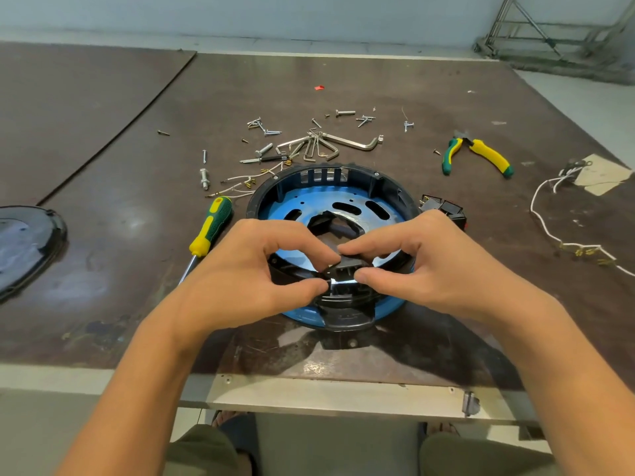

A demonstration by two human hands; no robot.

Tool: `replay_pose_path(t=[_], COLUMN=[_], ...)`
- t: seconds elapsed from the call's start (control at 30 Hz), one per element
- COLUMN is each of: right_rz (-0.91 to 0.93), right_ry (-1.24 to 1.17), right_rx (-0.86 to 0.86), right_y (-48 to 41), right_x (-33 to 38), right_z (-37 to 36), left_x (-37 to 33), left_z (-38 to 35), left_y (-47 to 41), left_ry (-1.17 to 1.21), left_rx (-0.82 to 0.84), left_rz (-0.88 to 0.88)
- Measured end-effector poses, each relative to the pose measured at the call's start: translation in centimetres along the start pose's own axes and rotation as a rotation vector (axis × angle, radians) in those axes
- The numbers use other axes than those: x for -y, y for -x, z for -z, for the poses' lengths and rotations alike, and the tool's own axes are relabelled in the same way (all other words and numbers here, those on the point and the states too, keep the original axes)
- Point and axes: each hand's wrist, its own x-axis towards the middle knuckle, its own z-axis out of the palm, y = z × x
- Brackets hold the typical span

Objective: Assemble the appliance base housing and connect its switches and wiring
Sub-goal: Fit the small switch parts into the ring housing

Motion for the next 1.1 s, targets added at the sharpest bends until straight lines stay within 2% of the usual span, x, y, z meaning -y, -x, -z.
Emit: replay_pose_path(t=[0.27, 0.53, 0.77, 1.1], right_rz=[0.022, -0.078, -0.167, -0.164], right_ry=[0.098, 0.002, -0.125, -0.191], right_rx=[-0.018, 0.03, -0.05, -0.011], right_y=[0.07, -0.07, 0.11, -0.06], right_x=[0.12, -0.17, -0.11, -0.15], right_z=[-0.17, -0.13, -0.18, -0.07], left_x=[0.11, -0.08, 0.01, 0.29], left_z=[0.01, -0.2, -0.47, -0.68], left_y=[-0.09, -0.16, -0.29, -0.46], left_ry=[-0.027, -0.024, -0.015, -0.062], left_rx=[-0.02, -0.028, -0.073, -0.09], left_rz=[0.047, 0.01, -0.048, -0.097])
